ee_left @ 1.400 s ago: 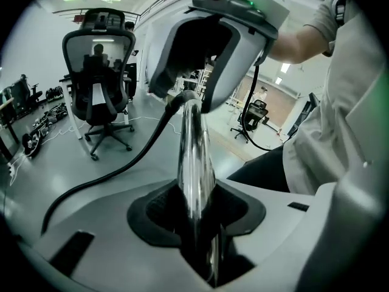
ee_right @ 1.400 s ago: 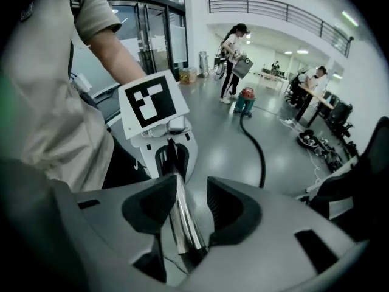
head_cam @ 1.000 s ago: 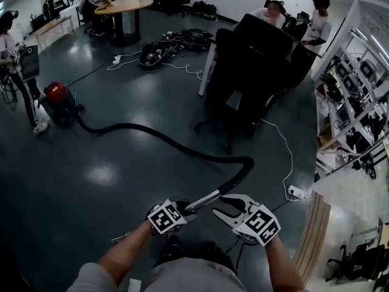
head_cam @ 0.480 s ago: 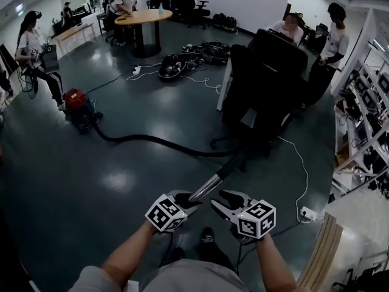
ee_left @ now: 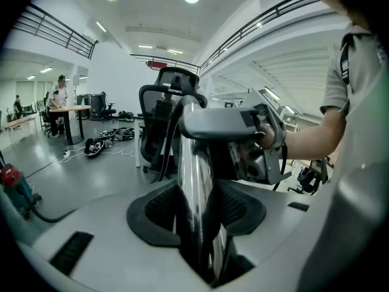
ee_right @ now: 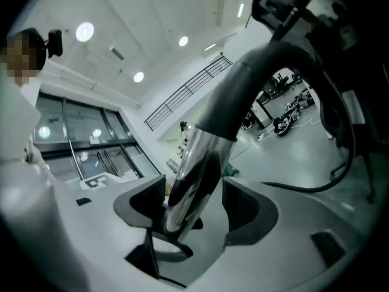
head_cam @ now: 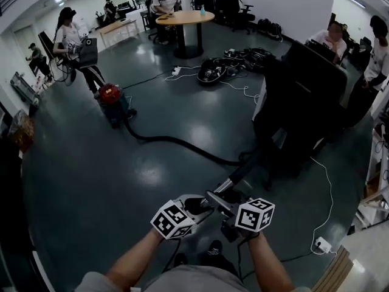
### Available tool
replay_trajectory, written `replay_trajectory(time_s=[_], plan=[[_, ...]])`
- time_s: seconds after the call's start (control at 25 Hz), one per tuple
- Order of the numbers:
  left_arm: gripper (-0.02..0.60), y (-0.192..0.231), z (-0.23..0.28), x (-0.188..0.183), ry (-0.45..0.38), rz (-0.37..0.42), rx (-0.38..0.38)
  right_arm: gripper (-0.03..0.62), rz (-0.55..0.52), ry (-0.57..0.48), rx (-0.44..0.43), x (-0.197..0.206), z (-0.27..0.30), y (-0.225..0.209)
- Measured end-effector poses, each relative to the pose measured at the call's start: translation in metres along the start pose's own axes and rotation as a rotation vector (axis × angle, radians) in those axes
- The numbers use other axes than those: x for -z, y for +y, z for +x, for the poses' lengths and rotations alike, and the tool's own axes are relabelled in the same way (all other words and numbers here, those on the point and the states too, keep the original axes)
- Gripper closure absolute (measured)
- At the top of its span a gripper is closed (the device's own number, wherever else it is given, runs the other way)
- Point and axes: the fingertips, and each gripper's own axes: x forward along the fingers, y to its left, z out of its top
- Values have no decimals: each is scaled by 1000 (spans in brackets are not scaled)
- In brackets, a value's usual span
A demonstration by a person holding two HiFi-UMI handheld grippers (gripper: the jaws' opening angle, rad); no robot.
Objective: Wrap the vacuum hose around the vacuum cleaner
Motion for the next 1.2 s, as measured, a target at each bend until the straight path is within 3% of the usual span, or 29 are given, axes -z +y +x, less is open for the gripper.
replay_trajectory(time_s=[0.16,0.4,0.48,0.56,0.6,0.8,0.88,0.96,1.2], plan=[[416,-1,6,-20,-19,-25,-37,319,132,-68,-125,-18,18,-1],[416,7,16,-37,-19,-33,-87,322,141,-122,-278,-44,30,6],[416,9,13,-39,-13,-51,-101,375,135,-140,-290,-53,30,7],[416,11,11,-38,-11,-62,-113,480,137,-139,-300,-58,31,7],[416,11,10,-38,-13,-65,-119,485,145,-135,-308,-59,32,8],[416,11,7,-50,-47,-37,-159,508,139,-147,-297,-71,29,12],[415,12,7,-52,-20,33,-202,515,120,-148,-273,-78,26,9],[374,15,6,-45,34,92,-230,517,93,-144,-238,-83,23,1],[351,16,-12,-27,83,116,-210,517,31,-140,-152,-98,21,-23]])
